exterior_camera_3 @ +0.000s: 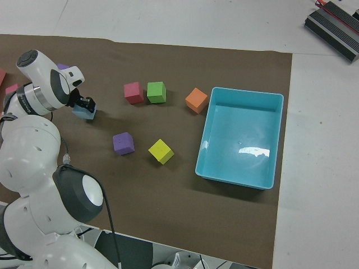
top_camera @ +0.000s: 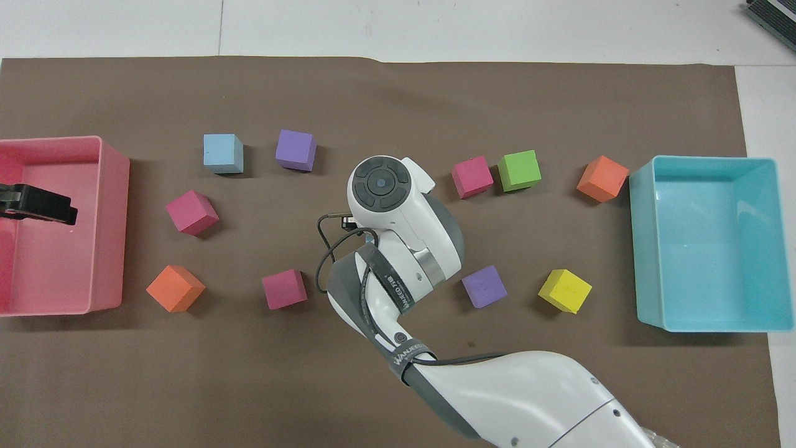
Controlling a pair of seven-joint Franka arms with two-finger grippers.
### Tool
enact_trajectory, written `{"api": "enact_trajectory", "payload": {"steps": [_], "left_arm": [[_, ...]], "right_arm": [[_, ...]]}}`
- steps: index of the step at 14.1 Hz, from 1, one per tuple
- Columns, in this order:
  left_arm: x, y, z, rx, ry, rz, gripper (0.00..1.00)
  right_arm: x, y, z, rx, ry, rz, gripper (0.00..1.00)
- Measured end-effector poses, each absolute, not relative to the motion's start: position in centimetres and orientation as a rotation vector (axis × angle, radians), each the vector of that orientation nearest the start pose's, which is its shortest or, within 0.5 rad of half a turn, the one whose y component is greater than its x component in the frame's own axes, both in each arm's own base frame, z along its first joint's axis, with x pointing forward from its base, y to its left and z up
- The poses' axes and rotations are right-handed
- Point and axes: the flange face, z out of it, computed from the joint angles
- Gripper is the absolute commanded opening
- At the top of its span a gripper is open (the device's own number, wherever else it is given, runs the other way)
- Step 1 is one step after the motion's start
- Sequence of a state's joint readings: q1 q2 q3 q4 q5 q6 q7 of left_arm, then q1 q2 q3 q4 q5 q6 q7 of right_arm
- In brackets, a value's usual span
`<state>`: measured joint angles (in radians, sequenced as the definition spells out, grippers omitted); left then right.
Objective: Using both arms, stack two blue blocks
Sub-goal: 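Carry the blue cube with the right gripper toward the table center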
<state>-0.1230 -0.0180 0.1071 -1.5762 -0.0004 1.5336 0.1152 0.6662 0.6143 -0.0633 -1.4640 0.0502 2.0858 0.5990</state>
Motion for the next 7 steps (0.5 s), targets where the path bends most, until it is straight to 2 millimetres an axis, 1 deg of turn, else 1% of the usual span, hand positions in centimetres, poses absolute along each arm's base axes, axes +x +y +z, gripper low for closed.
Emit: {"api": "enact_trajectory", "payload": {"steps": [2, 7], "left_arm": [[54.5, -0.8, 62.9, -3.138, 0.206, 0.039, 1.00], [54.5, -0.8, 62.9, -3.138, 0.206, 0.039, 1.00]], "right_arm": [[58.1, 41.3, 32.1, -3.133, -0.019, 0.002, 0.00], [57.8, 41.4, 30.5, -3.142, -0.030, 0.020, 0.00]]}}
